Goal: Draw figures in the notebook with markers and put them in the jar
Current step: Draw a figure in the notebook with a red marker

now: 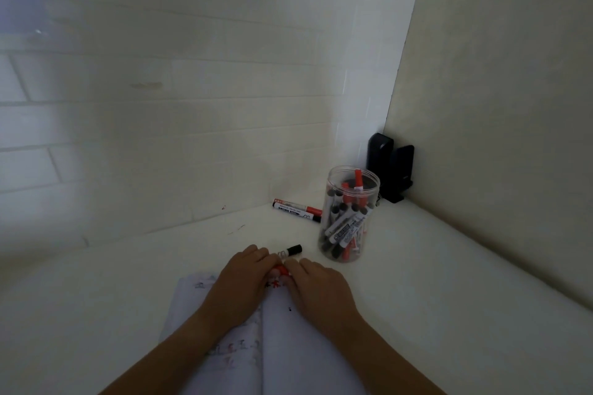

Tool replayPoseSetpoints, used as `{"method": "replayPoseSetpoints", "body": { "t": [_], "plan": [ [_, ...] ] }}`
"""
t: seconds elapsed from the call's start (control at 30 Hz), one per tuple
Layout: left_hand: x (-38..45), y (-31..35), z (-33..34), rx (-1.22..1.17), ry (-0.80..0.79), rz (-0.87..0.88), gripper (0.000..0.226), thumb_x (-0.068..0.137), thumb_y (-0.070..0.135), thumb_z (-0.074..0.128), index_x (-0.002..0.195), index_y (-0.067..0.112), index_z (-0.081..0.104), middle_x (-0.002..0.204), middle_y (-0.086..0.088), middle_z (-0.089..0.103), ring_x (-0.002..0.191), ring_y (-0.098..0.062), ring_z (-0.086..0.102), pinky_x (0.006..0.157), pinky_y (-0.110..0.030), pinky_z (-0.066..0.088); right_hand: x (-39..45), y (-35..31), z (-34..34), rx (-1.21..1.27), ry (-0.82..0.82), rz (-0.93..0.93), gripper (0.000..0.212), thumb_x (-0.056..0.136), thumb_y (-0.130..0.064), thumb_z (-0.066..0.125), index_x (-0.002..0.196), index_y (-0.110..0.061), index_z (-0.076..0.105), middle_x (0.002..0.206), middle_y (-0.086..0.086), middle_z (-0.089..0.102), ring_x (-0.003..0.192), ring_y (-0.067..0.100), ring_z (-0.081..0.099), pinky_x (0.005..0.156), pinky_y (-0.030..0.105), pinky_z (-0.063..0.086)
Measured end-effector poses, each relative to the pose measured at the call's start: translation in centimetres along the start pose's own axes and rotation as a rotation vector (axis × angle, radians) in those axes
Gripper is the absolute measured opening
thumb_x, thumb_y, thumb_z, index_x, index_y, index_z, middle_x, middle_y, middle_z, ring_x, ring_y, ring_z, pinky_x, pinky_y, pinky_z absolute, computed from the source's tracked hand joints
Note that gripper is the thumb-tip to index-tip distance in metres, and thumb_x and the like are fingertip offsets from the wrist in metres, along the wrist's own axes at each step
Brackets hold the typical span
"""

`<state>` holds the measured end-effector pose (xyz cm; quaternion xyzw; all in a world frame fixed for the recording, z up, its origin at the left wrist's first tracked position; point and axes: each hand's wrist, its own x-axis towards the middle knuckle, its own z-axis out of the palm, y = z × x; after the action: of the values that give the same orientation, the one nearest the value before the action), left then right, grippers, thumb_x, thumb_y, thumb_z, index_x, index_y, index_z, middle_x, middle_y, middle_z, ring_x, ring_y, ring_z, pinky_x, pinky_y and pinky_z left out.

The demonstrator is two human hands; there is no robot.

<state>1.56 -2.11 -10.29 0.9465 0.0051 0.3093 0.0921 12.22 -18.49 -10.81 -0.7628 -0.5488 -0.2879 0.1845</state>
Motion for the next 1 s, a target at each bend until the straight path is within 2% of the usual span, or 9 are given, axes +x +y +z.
{"method": "replayPoseSetpoints", "body": {
  "t": [0.07,0.23,0.37,0.47,0.57,0.67,0.77,0.87,1.0],
  "plan": [
    [0.1,0.0,0.0,0.018,-0.014,-0.013,0.019,0.09,0.023,0.041,0.092,0.024,0.06,0.081,0.009,0.052,0.075,-0.009,0.04,0.062,-0.025,0.032,0.0,-0.1,-0.1,-0.054,-0.017,0.016,0.031,0.098,-0.043,0.045,0.111,-0.027,0.069,0.068,-0.009,0.06,0.048,0.009,0.055,0.038,0.024,0.036],
    [0.1,-0.4,0.1,0.025,0.004,0.005,0.01,0.091,0.025,0.045,0.086,0.03,0.053,0.076,0.014,0.049,0.072,-0.004,0.032,0.06,-0.024,0.029,-0.1,-0.6,-0.7,-0.11,-0.016,0.044,0.026,0.103,-0.051,0.039,0.108,-0.034,0.058,0.055,-0.006,0.053,0.038,0.009,0.046,0.04,0.023,0.021],
    [0.1,-0.2,-0.1,0.013,0.021,0.0,0.013,0.091,0.026,0.045,0.085,0.028,0.056,0.074,0.012,0.05,0.07,-0.007,0.036,0.058,-0.025,0.031,-0.4,-0.4,-1.4,-0.079,-0.04,0.089,0.043,0.107,-0.059,0.017,0.108,-0.04,0.056,0.048,-0.005,0.052,0.034,0.009,0.045,0.039,0.023,0.021],
    [-0.1,-0.1,-0.1,0.008,0.022,-0.036,0.019,0.096,0.03,0.043,0.094,0.028,0.061,0.08,0.013,0.052,0.073,-0.007,0.041,0.061,-0.026,0.034,-0.1,-0.4,-1.3,-0.054,-0.064,0.149,0.041,0.104,-0.061,0.027,0.116,-0.036,0.057,0.054,-0.007,0.058,0.038,0.008,0.05,0.039,0.021,0.023],
    [-0.4,-0.1,-0.2,-0.01,0.071,-0.178,0.032,0.099,0.045,0.04,0.096,0.027,0.066,0.081,0.016,0.051,0.074,-0.006,0.042,0.065,-0.026,0.038,0.0,-0.6,-1.8,0.095,-0.041,0.268,0.041,0.103,-0.046,0.032,0.136,-0.025,0.045,0.081,-0.005,0.068,0.058,0.011,0.061,0.047,0.023,0.037],
    [-0.2,0.1,-0.3,-0.013,0.065,-0.261,0.043,0.092,0.053,0.042,0.099,0.025,0.075,0.08,0.013,0.057,0.075,-0.007,0.046,0.067,-0.026,0.043,0.0,0.2,-2.4,0.271,-0.024,0.27,0.048,0.099,-0.016,0.048,0.146,-0.024,0.042,0.117,0.003,0.062,0.084,0.017,0.064,0.066,0.027,0.053],
    [-0.1,0.2,-0.3,-0.031,0.048,-0.277,0.049,0.091,0.056,0.04,0.104,0.026,0.076,0.083,0.013,0.06,0.078,-0.006,0.046,0.069,-0.021,0.038,0.0,1.3,-2.5,0.347,0.036,0.234,0.036,0.098,-0.006,0.053,0.129,-0.023,0.06,0.119,-0.002,0.058,0.082,0.007,0.057,0.067,0.017,0.05],
    [-0.2,0.0,-0.2,-0.046,0.046,-0.268,0.048,0.092,0.055,0.041,0.111,0.026,0.074,0.09,0.014,0.061,0.083,-0.005,0.046,0.072,-0.022,0.041,0.1,1.5,-2.9,0.642,0.14,0.368,0.033,0.103,-0.004,0.047,0.121,-0.019,0.071,0.117,-0.004,0.066,0.088,0.007,0.068,0.077,0.016,0.054],
    [-0.2,-0.3,0.0,-0.054,0.034,-0.246,0.043,0.093,0.053,0.04,0.106,0.027,0.072,0.095,0.012,0.06,0.086,-0.007,0.048,0.076,-0.026,0.045,0.2,2.1,-3.3,1.09,0.139,0.646,0.052,0.101,0.013,0.039,0.123,-0.02,0.073,0.119,-0.002,0.073,0.1,0.021,0.073,0.087,0.035,0.061]
  ]
}}
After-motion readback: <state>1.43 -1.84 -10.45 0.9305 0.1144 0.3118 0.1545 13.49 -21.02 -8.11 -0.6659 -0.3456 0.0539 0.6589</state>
